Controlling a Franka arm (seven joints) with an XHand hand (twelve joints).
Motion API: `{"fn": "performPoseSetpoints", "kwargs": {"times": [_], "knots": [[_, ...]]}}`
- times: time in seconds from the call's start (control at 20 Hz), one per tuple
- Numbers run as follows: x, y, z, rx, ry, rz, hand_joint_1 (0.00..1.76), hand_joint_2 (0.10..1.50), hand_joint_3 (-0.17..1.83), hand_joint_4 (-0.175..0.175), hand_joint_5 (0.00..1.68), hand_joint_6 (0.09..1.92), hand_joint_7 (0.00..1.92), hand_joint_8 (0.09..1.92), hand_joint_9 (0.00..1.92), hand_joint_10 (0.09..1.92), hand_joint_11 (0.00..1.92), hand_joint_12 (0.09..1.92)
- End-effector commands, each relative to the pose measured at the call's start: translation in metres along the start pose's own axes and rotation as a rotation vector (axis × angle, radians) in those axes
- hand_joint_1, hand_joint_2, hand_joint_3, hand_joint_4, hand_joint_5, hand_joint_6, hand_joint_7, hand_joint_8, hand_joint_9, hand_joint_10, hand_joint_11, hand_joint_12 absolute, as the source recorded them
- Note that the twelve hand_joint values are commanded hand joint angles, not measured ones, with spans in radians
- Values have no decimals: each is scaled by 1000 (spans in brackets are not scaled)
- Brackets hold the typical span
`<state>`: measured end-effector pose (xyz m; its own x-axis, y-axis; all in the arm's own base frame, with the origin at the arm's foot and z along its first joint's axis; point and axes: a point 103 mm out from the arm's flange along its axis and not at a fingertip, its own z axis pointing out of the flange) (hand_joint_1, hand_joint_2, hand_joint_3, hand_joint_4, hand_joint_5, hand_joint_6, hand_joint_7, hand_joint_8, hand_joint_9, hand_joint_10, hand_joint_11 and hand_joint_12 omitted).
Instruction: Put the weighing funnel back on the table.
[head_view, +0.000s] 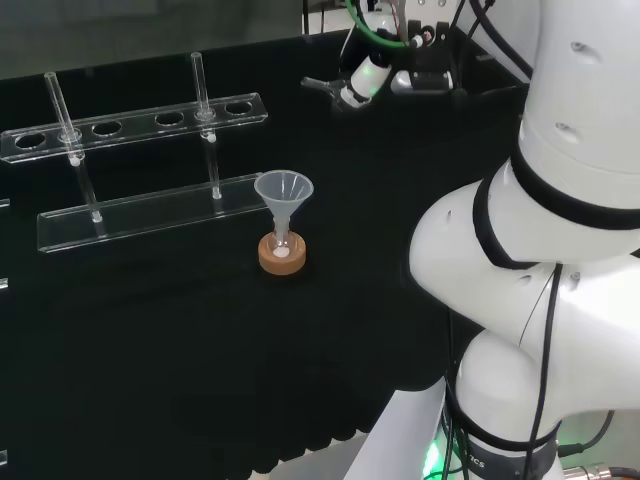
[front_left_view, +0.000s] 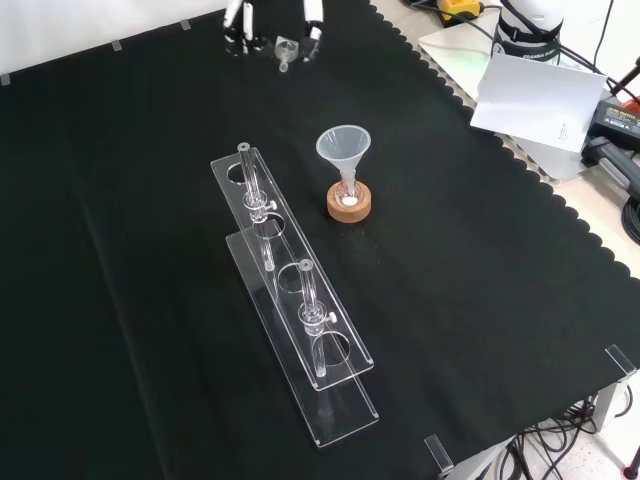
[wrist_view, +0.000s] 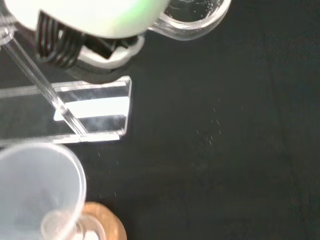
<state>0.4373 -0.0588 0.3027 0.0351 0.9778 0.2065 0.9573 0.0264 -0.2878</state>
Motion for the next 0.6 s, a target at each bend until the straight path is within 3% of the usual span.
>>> {"fn": "performPoseSetpoints", "kwargs": {"times": [0.05, 0.6], "knots": [[-55, 75, 30, 90, -48, 14, 1117, 582, 847, 175, 1208, 883, 485, 706, 820, 434, 728, 1095], [-57, 120, 58, 171, -101, 22, 1117, 583, 847, 175, 1207, 884, 484, 706, 820, 434, 728, 1094]]}}
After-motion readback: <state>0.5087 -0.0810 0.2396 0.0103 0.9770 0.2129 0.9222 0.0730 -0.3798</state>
